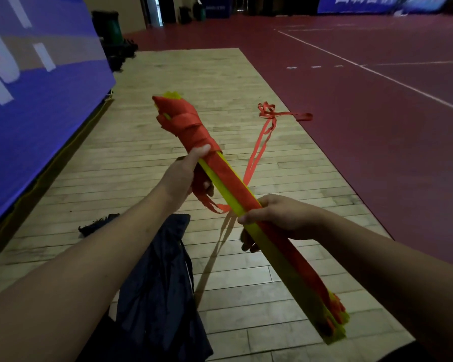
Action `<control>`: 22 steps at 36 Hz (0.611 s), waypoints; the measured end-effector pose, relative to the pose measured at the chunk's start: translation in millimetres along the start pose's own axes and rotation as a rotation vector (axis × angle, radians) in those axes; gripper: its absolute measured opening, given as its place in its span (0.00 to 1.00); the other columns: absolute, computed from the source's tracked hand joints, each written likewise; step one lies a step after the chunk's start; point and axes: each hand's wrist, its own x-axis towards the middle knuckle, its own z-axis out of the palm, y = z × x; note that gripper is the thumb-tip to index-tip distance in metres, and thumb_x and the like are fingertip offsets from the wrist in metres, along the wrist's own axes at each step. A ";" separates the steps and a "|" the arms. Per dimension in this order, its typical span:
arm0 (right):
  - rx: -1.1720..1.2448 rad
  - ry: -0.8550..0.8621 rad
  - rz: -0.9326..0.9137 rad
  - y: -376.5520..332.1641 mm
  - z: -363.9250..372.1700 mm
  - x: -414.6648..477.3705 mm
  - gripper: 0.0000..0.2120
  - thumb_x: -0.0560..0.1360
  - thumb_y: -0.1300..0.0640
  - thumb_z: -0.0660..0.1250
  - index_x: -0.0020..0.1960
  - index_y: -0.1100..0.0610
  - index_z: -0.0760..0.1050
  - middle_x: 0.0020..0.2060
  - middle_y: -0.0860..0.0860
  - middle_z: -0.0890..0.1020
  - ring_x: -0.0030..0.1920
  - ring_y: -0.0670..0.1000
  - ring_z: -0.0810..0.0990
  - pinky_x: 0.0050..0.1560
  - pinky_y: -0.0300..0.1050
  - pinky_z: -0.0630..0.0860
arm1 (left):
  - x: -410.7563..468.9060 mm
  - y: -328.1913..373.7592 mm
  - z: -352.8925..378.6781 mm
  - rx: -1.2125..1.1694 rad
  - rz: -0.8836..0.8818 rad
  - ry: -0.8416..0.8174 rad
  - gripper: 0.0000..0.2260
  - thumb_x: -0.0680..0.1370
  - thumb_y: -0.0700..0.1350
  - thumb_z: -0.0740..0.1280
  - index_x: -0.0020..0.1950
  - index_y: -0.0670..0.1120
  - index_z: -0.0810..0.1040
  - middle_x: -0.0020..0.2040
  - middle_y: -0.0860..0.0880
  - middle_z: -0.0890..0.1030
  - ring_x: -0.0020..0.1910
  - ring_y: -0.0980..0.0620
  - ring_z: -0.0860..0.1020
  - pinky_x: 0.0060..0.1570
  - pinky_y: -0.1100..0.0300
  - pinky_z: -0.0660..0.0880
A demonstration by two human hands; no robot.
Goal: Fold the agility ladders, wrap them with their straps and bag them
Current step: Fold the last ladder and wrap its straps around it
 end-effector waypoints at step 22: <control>0.092 0.019 -0.113 -11.2 7.2 6.1 0.19 0.76 0.47 0.68 0.60 0.59 0.79 0.43 0.52 0.84 0.44 0.51 0.83 0.43 0.44 0.80 | -3.2 7.4 -9.4 -0.293 0.009 -0.066 0.21 0.64 0.56 0.72 0.48 0.44 0.74 0.38 0.48 0.76 0.38 0.51 0.79 0.39 0.57 0.78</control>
